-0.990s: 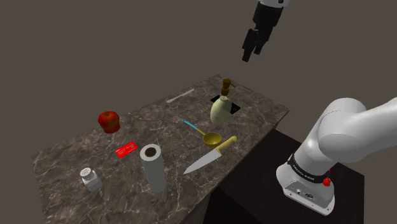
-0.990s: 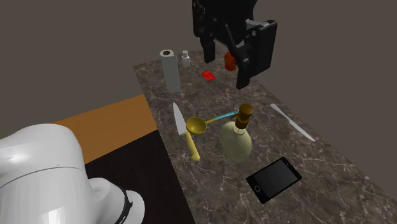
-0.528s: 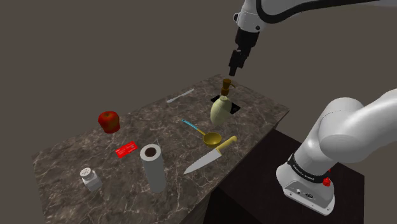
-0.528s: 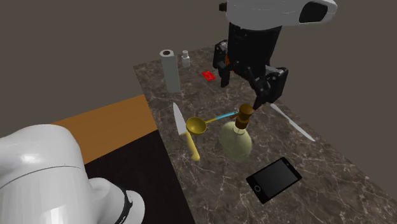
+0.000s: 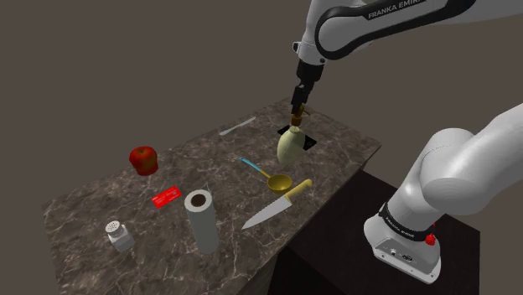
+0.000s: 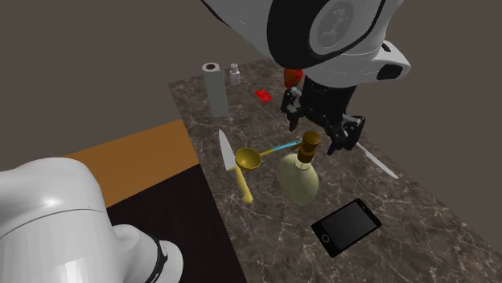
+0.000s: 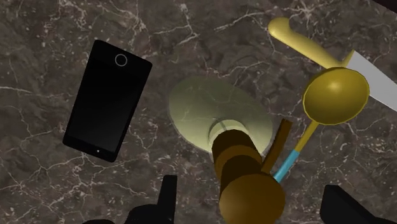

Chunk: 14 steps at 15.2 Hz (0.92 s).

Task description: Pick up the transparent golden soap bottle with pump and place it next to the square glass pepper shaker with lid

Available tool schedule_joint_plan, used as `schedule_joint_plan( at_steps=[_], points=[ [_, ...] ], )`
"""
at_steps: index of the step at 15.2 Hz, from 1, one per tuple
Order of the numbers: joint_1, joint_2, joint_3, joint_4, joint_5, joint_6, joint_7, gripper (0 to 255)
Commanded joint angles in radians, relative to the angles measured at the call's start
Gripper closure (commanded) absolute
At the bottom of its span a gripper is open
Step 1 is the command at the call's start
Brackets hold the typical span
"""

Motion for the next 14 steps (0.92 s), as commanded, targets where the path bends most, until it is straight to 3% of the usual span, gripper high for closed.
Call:
schedule_joint_plan(
  at_steps=[1, 11, 12, 14],
  points=[
    [0.000, 0.012, -0.003, -0.019, 0.000, 0.032, -0.003, 0],
    [0.001, 0.030, -0.005, -0.040, 0.001, 0.070, -0.004, 0],
    [0.001, 0.030, -0.005, -0.040, 0.001, 0.070, -0.004, 255],
    [0.001, 0.030, -0.005, -0.040, 0.001, 0.070, -0.004, 255]
  ],
)
